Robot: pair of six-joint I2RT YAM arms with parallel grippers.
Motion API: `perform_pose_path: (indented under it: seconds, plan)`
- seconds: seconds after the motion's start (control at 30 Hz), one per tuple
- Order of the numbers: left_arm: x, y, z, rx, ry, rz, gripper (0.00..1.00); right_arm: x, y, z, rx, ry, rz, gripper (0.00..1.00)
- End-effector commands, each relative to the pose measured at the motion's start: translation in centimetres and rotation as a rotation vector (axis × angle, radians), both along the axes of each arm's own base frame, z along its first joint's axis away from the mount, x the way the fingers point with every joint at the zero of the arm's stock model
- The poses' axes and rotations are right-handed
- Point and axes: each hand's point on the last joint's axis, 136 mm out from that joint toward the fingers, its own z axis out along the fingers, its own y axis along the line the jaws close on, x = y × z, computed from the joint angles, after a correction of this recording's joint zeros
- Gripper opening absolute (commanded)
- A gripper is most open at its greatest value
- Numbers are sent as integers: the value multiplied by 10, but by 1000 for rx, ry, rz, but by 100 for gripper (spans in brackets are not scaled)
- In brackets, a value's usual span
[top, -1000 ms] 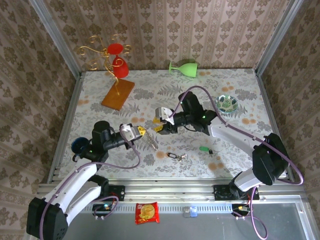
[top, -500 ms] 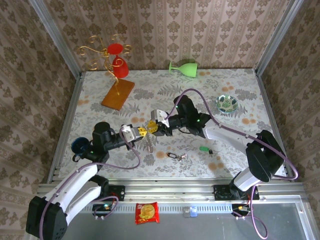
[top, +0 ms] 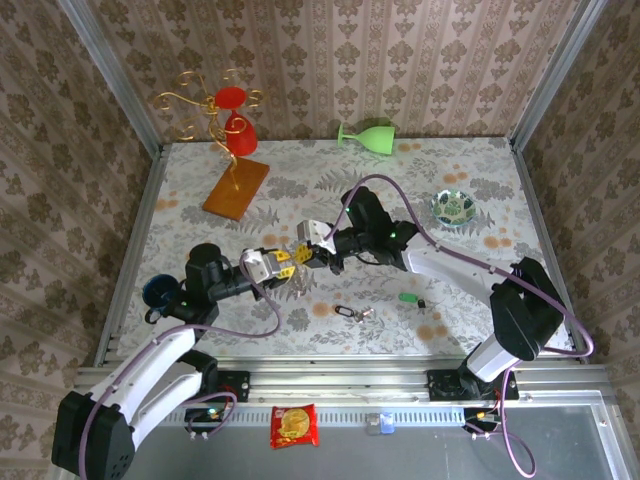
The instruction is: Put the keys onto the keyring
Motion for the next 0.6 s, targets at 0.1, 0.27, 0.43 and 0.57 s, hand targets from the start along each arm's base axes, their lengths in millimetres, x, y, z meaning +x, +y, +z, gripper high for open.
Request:
perform_pose_path:
  seconds: [0.1, 0.27, 0.43, 0.57]
  plan:
    - [-4, -1, 13, 59, -29, -29, 23, -6, -13, -5, -206, -97, 45, 0]
    - [-4, -3, 17, 58, -38, -33, 23, -6, -13, -5, -281, -156, 63, 0]
    - [-4, -4, 23, 43, -41, -42, 23, -7, -11, -7, -338, -193, 71, 0]
    - [-3, -7, 25, 28, -32, -52, 22, -9, -4, -4, -341, -209, 80, 0]
